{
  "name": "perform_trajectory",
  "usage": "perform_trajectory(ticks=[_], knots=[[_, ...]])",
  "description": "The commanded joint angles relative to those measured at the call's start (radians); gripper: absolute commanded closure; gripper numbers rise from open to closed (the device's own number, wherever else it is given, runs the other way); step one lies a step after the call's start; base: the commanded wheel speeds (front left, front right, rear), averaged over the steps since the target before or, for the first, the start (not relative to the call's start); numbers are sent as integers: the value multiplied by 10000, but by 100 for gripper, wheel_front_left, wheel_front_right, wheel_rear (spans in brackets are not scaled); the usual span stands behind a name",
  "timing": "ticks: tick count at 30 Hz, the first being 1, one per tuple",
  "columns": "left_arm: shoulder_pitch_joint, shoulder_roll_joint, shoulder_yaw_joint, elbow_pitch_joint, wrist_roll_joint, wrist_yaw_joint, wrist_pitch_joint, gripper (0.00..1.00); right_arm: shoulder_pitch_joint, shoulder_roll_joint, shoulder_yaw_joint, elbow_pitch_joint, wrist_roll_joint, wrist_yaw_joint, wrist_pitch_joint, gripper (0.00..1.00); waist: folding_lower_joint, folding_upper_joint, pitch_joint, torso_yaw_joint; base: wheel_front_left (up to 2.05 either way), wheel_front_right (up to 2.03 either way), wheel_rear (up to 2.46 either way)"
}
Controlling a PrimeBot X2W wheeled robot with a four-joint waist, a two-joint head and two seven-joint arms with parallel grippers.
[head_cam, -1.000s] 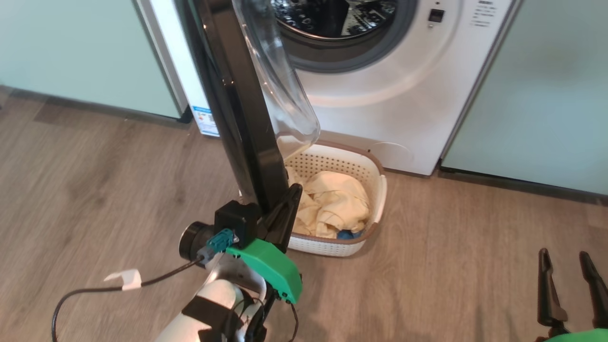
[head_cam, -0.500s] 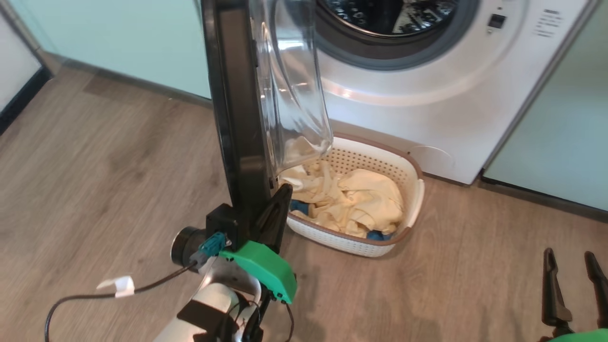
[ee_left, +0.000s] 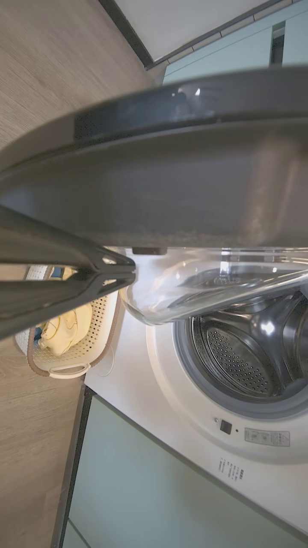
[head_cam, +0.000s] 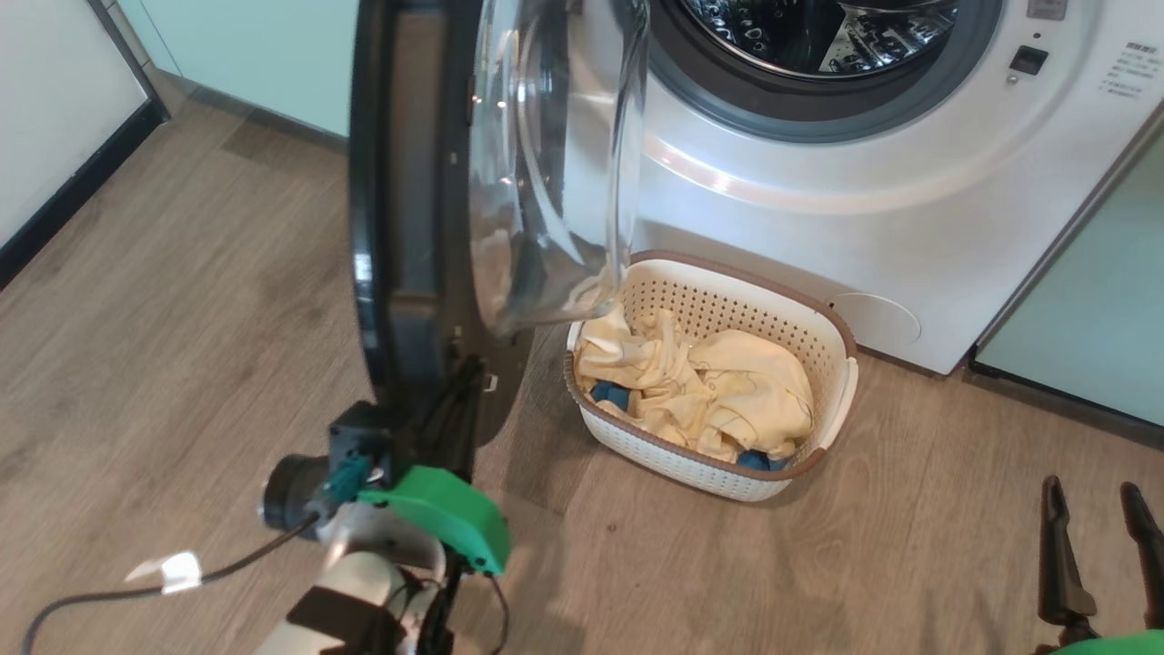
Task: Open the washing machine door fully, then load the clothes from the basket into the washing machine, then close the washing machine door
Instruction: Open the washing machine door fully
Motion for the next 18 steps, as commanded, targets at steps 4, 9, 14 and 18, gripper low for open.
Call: perform_trajectory(ticks=[4,9,14,18], knots=[[-52,542,946,-262,-130,291,-197,100,-367,-160,246,-249,-35,-27,-95,0,0,0,-2,-24,0,0,0],[29,820,1409,-233,-189,553,-259,100,-415,-160,228,-172,-24,-27,-95,0,0,0,30,-92,0,0,0],[20,1061,1759,-110,-241,695,-316,100,-409,-160,206,-146,-26,-27,-95,0,0,0,42,-161,0,0,0],[-63,1315,2207,138,-398,806,-397,100,-424,-160,182,-192,-52,-27,-67,0,0,0,140,-269,0,0,0]])
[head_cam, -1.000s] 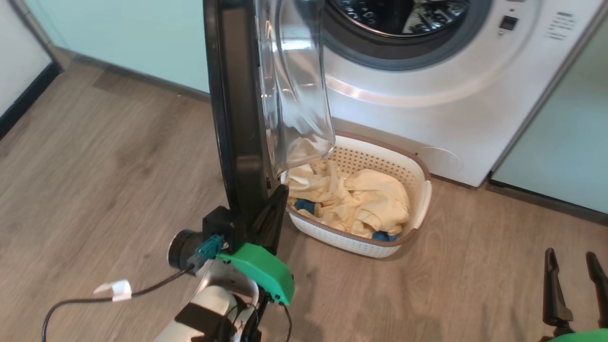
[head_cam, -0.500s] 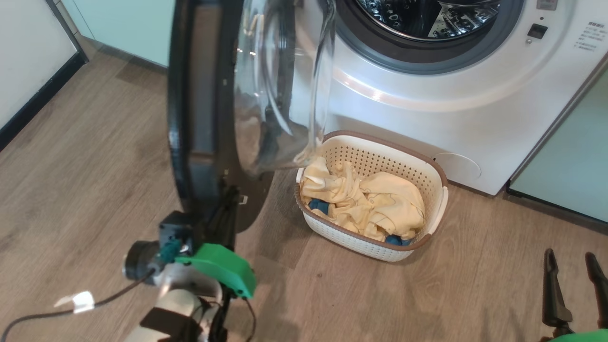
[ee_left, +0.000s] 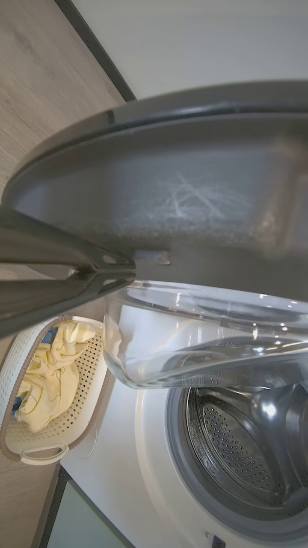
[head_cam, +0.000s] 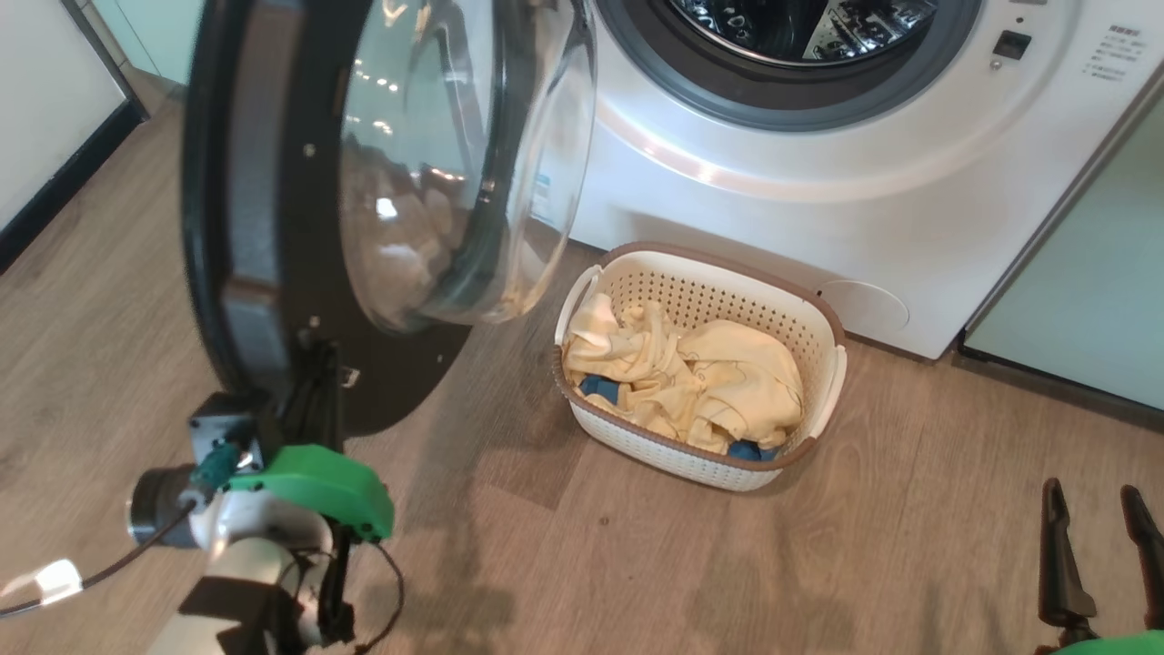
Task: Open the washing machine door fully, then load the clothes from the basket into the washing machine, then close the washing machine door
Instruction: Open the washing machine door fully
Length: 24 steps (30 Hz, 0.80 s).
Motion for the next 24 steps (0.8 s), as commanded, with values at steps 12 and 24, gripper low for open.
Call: perform_trajectory(ticks=[12,24], knots=[[-1026,721,1323,935,-395,152,-502,100,-516,-160,150,-530,-143,-27,93,0,0,0,445,-214,0,0,0],[-1987,1016,1889,2328,-676,-50,-954,100,-602,-160,13,-860,-317,-27,300,0,0,0,889,-119,0,0,0]])
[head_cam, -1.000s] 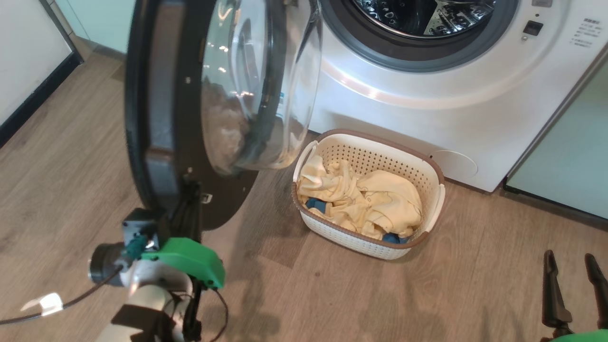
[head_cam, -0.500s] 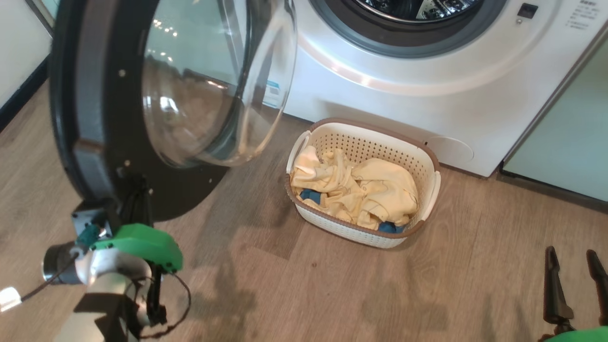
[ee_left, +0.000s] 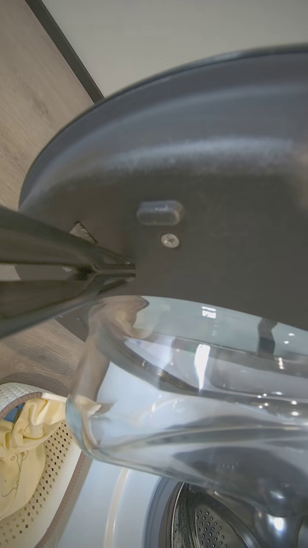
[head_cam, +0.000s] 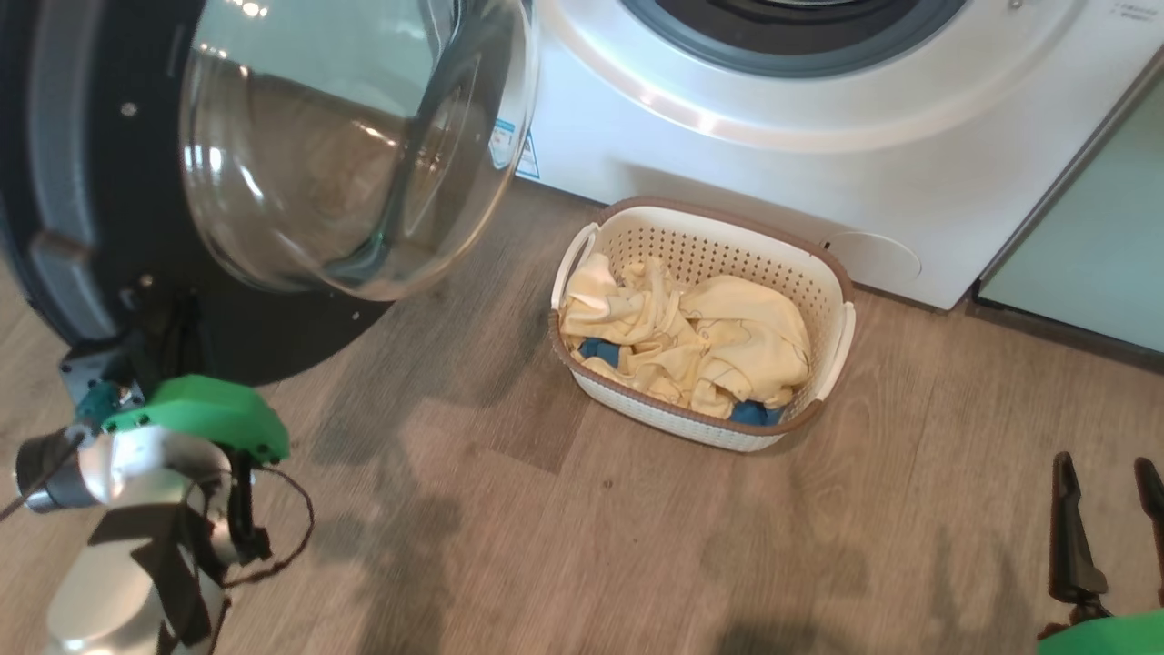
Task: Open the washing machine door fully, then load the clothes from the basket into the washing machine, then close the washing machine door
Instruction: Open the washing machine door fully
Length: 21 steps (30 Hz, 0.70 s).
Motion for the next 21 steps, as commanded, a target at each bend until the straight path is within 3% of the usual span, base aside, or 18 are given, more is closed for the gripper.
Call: perform_trajectory(ticks=[1,12,21], knots=[[-603,562,608,-53,-86,-54,-137,100,-416,-160,138,-388,-68,-27,14,0,-1,0,74,18,0,0,0],[-1904,784,941,1583,-159,-550,-359,100,-579,-246,79,-690,-137,-27,210,0,-1,0,560,114,0,0,0],[-2689,876,1138,2304,82,-682,-395,100,-685,-375,98,-844,-150,-27,331,0,-1,0,822,154,0,0,0]])
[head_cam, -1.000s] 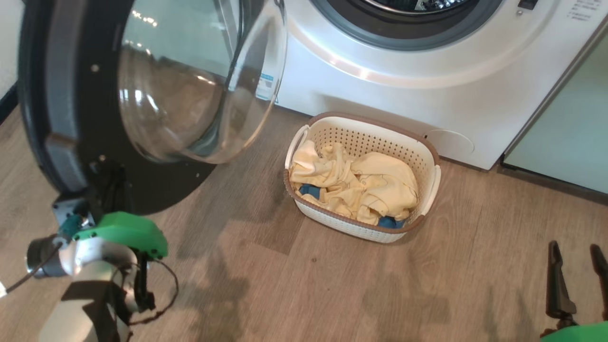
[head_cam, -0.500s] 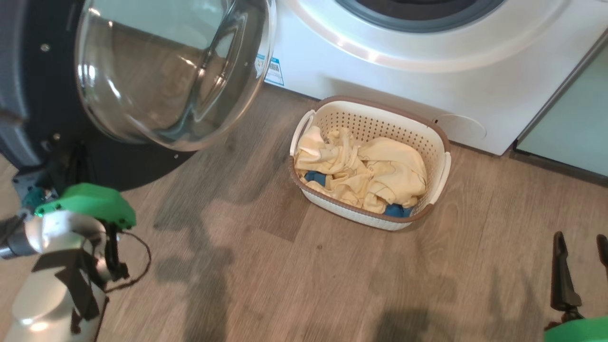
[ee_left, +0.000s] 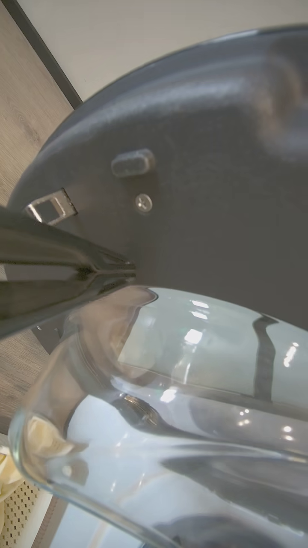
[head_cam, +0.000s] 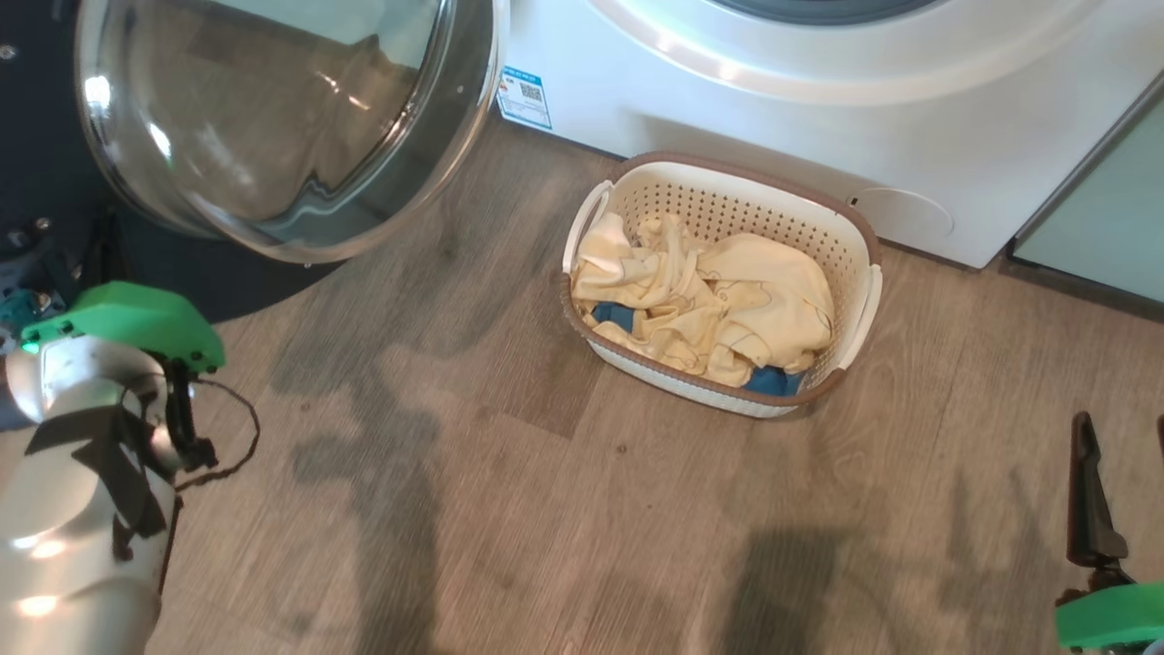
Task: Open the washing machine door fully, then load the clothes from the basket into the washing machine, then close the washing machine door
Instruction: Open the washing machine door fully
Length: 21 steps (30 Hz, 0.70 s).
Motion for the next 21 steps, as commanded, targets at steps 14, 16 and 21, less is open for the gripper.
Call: perform_trajectory(ticks=[14,16,21], knots=[[-1122,696,1067,564,661,-408,-90,100,-495,-310,333,-310,-64,-27,40,0,-1,0,292,-18,0,0,0],[-1123,653,1167,578,730,-461,-90,100,-502,-311,334,-293,-66,-27,33,0,-1,0,283,-15,0,0,0],[-984,491,1477,340,929,-565,-91,100,-545,-312,339,-258,-74,-27,28,0,-1,0,247,-18,0,0,0]])
